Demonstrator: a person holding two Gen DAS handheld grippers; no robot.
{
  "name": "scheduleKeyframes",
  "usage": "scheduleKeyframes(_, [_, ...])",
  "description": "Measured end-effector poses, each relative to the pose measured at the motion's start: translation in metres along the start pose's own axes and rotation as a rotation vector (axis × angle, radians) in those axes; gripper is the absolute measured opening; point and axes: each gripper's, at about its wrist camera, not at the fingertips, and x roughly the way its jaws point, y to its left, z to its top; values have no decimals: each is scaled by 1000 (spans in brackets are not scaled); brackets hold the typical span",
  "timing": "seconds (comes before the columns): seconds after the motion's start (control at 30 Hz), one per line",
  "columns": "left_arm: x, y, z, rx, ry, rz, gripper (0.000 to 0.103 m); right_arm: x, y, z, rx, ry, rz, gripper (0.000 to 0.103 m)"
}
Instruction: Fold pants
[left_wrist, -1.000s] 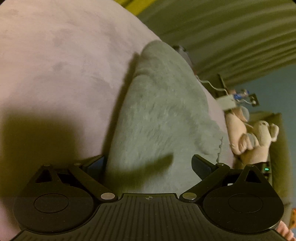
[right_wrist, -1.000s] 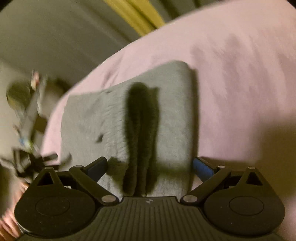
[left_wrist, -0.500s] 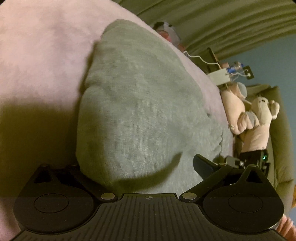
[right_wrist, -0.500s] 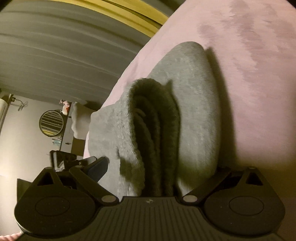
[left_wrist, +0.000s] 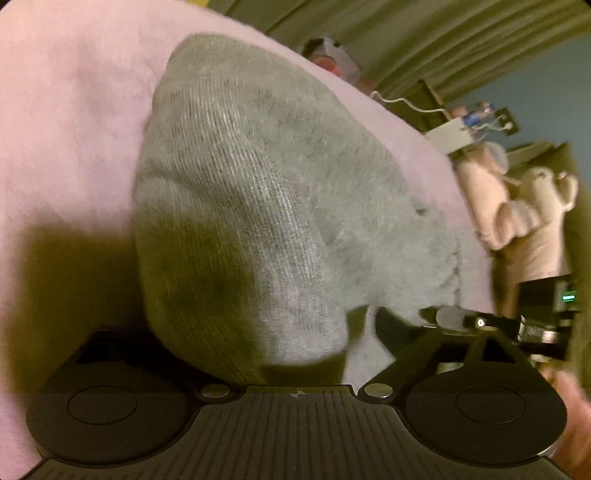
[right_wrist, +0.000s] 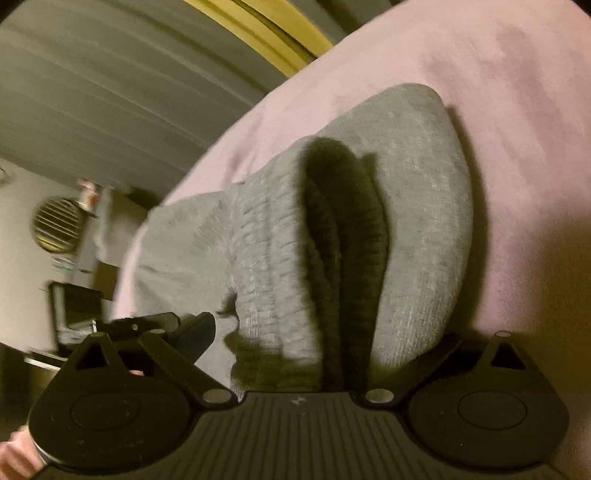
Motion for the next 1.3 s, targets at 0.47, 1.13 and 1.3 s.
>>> scheduleKeyframes(0.47, [-43,-51,-2,87,-158,58,34,-57,74,14,-286,-133,-21,60])
scheduleKeyframes(1.13, [-68,-53,-35,101,-382,373,95,-67,38,31,-161,-350,-303,95])
scheduleKeyframes(1.3, [-43,-61,-64,93,-334,375,95,-55,47,23,-174,-239,-184,99])
